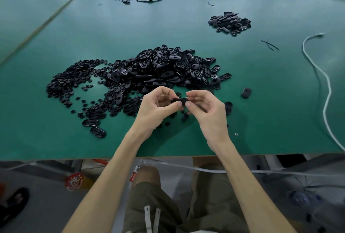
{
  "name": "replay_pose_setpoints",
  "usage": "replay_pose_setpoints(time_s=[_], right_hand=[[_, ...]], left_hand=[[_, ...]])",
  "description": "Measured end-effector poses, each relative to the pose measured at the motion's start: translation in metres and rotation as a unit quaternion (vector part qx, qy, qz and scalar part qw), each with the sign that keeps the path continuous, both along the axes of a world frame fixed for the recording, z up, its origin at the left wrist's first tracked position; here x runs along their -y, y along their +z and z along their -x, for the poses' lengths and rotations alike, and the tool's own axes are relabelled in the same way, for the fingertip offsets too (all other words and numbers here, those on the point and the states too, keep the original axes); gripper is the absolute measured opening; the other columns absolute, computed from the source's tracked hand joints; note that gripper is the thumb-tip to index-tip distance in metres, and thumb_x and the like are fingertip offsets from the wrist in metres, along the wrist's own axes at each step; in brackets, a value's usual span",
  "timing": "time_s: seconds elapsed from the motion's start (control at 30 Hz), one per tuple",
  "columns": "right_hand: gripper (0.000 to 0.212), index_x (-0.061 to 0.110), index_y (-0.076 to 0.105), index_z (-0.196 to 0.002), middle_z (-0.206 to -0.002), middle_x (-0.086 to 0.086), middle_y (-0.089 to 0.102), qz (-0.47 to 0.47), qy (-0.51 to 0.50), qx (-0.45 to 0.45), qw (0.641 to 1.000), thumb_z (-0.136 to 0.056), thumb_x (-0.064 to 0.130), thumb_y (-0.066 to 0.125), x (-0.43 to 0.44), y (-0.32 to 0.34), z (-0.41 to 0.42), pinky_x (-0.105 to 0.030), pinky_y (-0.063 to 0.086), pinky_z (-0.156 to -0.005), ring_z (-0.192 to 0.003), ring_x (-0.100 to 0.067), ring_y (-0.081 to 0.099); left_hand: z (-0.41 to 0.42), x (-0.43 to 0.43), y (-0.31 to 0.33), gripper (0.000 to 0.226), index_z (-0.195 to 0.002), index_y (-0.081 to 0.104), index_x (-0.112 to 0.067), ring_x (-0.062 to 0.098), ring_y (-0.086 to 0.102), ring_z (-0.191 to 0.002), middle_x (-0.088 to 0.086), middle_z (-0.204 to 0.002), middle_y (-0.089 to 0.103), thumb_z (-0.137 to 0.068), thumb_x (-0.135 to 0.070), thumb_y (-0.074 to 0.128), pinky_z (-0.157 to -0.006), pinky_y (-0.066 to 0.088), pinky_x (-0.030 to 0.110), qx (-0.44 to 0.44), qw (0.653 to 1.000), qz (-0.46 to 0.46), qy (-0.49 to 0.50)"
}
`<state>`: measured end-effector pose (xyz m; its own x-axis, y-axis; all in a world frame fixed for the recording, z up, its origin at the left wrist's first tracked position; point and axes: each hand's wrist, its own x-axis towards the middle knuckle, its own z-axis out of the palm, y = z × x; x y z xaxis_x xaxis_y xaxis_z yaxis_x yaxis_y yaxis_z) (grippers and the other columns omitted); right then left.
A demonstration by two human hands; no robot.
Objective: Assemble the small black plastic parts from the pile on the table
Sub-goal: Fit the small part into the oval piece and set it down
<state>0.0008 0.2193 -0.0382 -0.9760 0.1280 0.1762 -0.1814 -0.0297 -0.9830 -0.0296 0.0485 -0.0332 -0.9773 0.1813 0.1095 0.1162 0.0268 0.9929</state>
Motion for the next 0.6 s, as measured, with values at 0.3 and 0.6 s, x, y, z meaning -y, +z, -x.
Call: replay_pose_setpoints(time_s=[0.3, 0.6], right_hand=[[0.026, 0.025, 0.075, -0.101, -0.098, 0.007, 0.077, -0.014, -0.007, 0.0, 1.0, -0.093, 0.0, 0.073, 0.0004, -0.0009, -0.0009, -0.032, 0.057, -0.086, -0.095, -0.015, 0.072], [0.017, 0.013, 0.076, -0.096, -0.091, -0.001, 0.077, -0.02, 0.009, 0.004, 1.0, -0.091, -0.003, 0.074, 0.0014, -0.0008, -0.0023, -0.031, 0.06, -0.082, -0.084, -0.02, 0.076]], left_hand=[[-0.0004, -0.0027, -0.0009, 0.016, -0.098, 0.069, -0.009, 0.015, 0.073, -0.082, -0.005, -0.089, 0.073, -0.09, 0.003, 0.076, -0.075, 0.056, 0.021, -0.008, 0.999, 0.026, -0.018], [-0.0015, -0.0031, -0.0022, 0.021, -0.101, 0.064, -0.006, 0.012, 0.074, -0.076, -0.002, -0.088, 0.073, -0.091, 0.011, 0.067, -0.072, 0.054, 0.018, -0.019, 0.999, 0.036, -0.016]])
